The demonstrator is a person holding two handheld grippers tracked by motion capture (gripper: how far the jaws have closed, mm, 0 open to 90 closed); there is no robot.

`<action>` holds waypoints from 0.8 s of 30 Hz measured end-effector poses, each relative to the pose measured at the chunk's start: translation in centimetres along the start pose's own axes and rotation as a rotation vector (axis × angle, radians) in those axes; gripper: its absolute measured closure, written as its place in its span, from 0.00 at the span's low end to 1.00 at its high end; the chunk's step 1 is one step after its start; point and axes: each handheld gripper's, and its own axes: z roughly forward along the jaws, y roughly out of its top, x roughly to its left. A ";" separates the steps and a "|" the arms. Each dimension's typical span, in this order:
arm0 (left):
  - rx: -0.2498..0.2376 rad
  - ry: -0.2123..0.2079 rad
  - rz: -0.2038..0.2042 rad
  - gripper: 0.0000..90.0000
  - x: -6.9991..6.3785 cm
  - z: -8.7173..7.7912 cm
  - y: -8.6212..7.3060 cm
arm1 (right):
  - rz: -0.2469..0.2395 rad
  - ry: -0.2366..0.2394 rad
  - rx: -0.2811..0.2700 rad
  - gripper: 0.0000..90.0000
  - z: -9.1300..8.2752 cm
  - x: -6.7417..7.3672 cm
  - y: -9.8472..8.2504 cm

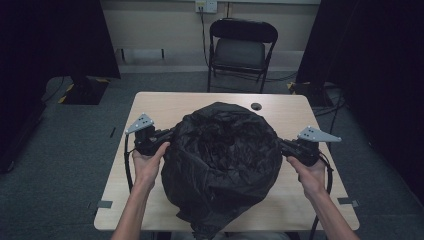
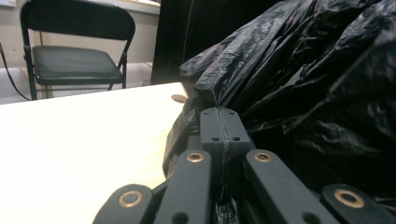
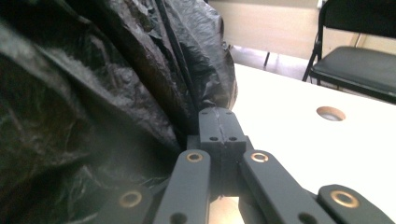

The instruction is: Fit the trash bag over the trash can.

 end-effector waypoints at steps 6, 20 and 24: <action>0.053 0.035 -0.019 1.00 1.0 0.8 -1.5 | -0.004 -0.011 0.056 1.00 1.2 -0.3 -1.5; -0.068 0.071 0.018 0.48 1.2 -3.3 -0.1 | 0.048 0.059 -0.081 0.72 -0.9 -0.6 -1.2; -0.102 0.081 0.049 0.38 0.9 -5.8 0.8 | 0.064 0.069 -0.113 0.59 -2.6 -0.5 -1.1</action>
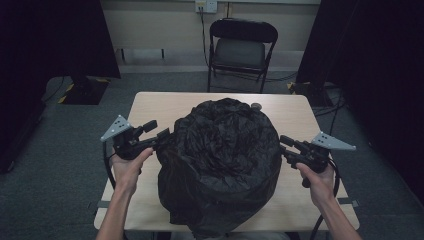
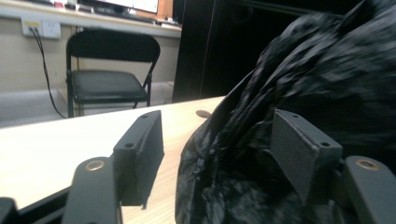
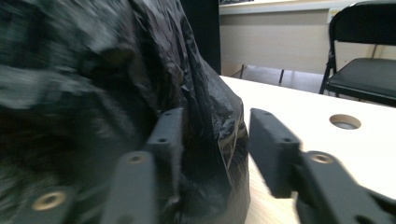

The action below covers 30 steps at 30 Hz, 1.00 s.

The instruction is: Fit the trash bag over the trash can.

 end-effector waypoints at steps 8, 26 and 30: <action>-0.043 -0.035 0.056 0.31 -2.0 -3.7 0.7 | -0.036 0.067 -0.034 0.41 -3.5 2.3 0.8; -0.004 -0.254 0.149 0.18 -8.0 -3.7 -1.4 | -0.217 0.259 -0.038 0.56 -4.3 7.7 0.8; 0.044 -0.274 0.189 0.42 -8.4 -3.2 -1.9 | -0.236 0.283 -0.034 0.94 -4.2 7.7 0.6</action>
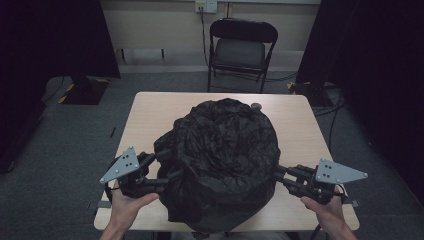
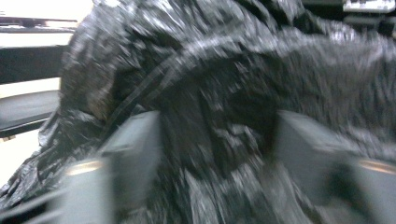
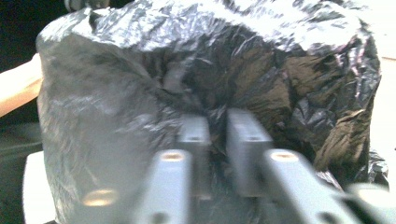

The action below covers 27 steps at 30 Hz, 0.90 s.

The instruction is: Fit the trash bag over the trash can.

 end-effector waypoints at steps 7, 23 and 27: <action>0.065 -0.068 0.024 1.00 -0.6 0.7 -1.2 | 0.008 -0.021 0.087 1.00 -0.1 -0.7 -2.0; 0.172 -0.056 0.006 0.87 -0.7 0.9 -4.1 | 0.074 -0.024 0.179 0.83 1.8 -1.2 -5.6; 0.172 -0.004 -0.004 0.56 -0.8 0.0 -4.1 | 0.093 -0.036 0.149 0.63 1.2 -1.2 -5.2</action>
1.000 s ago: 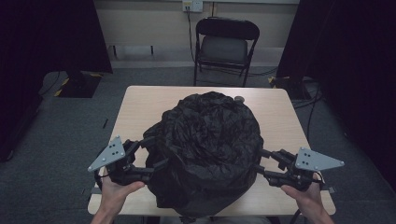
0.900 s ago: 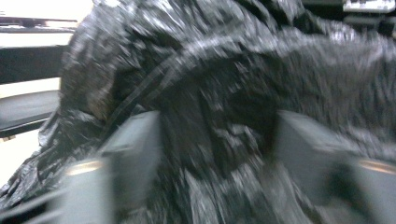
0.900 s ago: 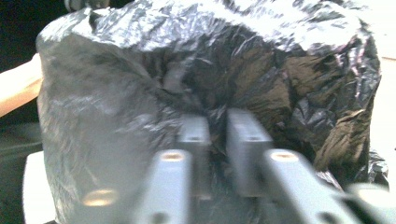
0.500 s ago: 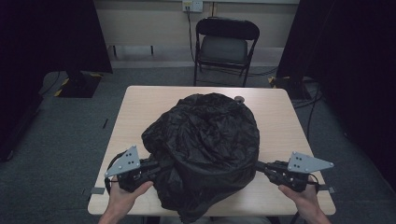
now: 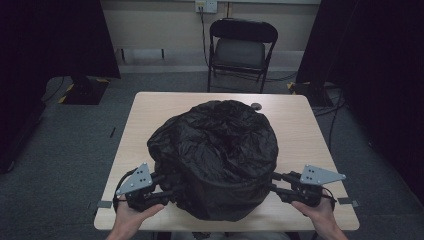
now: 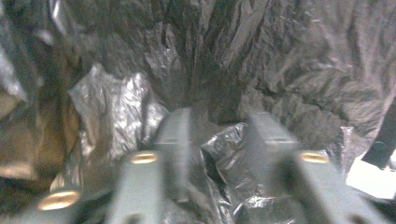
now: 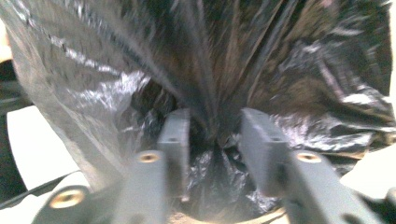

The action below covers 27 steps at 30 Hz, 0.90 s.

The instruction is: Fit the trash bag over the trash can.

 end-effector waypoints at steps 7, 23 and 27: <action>0.000 0.077 -0.047 0.32 1.0 -2.2 -1.2 | 0.013 -0.022 -0.034 0.45 -1.4 0.0 0.9; -0.011 0.197 -0.130 0.23 3.5 -4.2 -3.4 | 0.034 -0.057 -0.110 0.38 -4.0 -0.4 2.4; -0.055 0.202 -0.091 0.39 3.5 -3.5 -1.5 | 0.029 -0.066 -0.137 0.42 -4.3 -0.4 3.0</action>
